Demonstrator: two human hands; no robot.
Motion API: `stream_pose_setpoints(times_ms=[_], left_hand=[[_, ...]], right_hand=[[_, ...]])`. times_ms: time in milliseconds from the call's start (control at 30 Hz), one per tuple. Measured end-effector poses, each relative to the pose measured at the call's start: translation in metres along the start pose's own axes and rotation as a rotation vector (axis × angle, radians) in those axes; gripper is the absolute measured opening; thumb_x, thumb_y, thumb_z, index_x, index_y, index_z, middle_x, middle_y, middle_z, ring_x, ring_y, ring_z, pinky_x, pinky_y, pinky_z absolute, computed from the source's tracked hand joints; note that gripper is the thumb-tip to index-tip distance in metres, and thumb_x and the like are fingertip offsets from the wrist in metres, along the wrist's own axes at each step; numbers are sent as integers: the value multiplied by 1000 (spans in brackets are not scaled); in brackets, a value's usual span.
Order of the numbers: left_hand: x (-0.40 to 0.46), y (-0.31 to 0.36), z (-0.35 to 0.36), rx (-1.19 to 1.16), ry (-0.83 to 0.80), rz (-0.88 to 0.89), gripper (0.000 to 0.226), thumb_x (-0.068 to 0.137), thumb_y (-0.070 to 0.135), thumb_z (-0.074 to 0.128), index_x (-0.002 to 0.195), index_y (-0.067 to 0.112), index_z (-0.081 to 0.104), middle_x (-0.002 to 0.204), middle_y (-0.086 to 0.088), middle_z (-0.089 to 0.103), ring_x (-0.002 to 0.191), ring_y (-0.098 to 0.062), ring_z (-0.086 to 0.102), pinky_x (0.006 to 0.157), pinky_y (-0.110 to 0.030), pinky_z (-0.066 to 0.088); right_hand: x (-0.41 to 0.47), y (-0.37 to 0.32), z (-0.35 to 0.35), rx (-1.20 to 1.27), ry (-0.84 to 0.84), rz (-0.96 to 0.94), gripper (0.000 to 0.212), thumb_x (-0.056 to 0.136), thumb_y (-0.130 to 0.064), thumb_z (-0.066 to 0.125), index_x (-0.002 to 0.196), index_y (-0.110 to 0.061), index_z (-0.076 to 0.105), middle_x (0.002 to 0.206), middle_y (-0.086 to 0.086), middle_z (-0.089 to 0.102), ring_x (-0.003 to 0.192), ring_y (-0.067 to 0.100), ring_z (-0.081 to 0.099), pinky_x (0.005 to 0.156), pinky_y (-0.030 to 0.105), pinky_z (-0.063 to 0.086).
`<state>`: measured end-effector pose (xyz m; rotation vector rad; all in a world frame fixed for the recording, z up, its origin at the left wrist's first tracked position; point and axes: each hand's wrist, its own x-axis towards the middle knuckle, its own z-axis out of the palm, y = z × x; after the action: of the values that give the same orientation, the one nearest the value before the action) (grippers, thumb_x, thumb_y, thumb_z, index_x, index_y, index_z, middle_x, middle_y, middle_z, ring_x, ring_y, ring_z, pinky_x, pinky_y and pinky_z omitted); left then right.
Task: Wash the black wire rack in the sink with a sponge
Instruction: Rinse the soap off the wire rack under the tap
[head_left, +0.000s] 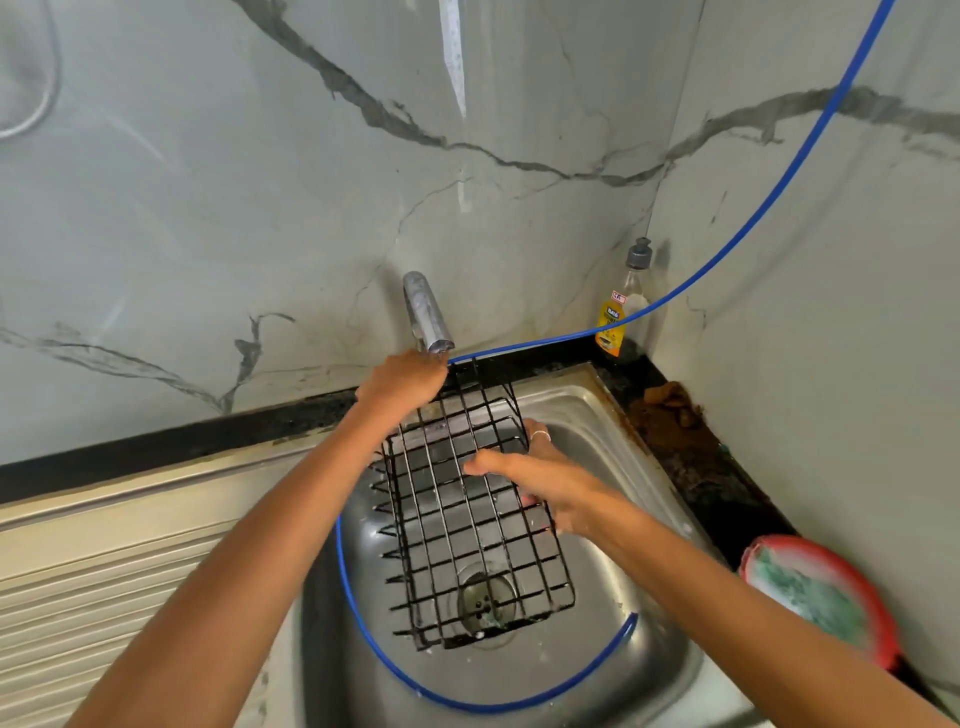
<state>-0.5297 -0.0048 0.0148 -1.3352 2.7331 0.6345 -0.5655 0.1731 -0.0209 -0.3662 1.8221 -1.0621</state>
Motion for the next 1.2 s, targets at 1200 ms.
stream_pose_setpoints(times_ms=[1200], left_hand=[[-49,-38,33,-1628,-552,-55,83,89,72,16,114,8,62,100,-11,73,88,-23,72,71,-37,61]], right_hand=[[16,-54,-17,-1864,-103,-1226,116,59,-27,77,150,-39,6,152,8,25,144,25,18,117,49,12]])
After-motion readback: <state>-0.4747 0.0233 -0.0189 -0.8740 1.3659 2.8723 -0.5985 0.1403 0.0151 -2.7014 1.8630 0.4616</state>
